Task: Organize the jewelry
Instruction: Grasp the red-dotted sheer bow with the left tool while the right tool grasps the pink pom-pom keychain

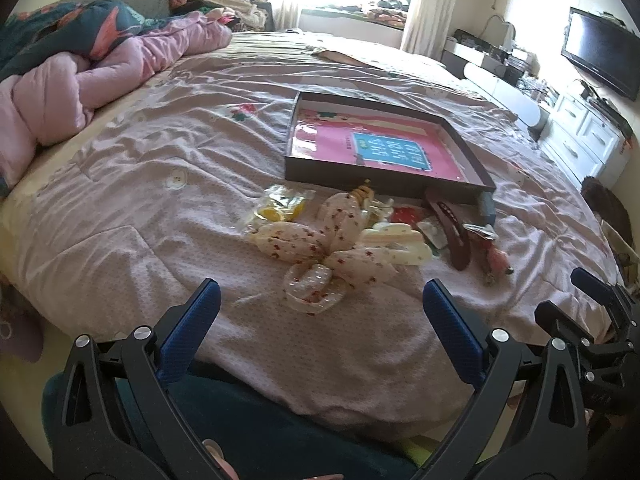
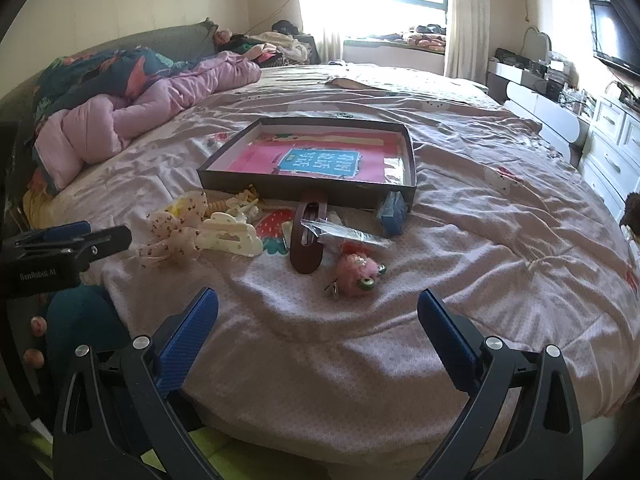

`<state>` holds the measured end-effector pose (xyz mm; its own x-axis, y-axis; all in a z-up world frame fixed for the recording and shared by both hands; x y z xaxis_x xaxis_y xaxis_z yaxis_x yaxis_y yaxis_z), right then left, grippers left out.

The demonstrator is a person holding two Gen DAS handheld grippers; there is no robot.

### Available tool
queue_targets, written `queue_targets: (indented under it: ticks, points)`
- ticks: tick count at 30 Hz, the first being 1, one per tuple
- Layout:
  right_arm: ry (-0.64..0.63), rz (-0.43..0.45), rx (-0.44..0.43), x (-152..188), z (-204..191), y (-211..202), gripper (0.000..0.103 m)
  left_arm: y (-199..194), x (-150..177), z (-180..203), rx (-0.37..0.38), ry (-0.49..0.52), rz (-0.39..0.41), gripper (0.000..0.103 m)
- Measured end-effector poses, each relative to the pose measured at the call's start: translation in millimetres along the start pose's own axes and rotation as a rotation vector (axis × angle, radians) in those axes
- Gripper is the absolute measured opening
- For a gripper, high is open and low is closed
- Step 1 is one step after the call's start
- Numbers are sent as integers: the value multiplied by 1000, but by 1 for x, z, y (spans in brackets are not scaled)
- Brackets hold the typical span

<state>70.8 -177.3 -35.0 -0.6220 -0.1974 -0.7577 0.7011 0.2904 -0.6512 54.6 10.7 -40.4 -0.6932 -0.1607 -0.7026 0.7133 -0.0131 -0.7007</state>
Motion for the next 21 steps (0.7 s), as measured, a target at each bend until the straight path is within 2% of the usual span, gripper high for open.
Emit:
queue_targets:
  ticks: [8, 17, 21]
  points:
    - [-22, -30, -29, -7, 2, 22, 97, 18, -2, -22, -41, -17, -30, 93]
    - [-27, -39, -30, -16, 10, 44, 97, 40, -6, -24, -6, -41, -60, 93]
    - [-16, -53, -29, -17, 16, 56, 97, 51, -9, -17, 5, -21, -67, 93]
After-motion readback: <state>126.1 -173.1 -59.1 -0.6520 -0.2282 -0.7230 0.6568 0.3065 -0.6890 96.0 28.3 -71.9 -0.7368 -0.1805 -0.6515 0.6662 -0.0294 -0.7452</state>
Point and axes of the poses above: each gripper's, at about its wrist camera, not at the fingertips, and y roughly the way its jaws point, z to its right, x to its underside, the point moved 6 cm from there along y, roughly the way its jaws point, and after that the axes turned 2 degrees about z, right-handed, at the moved point
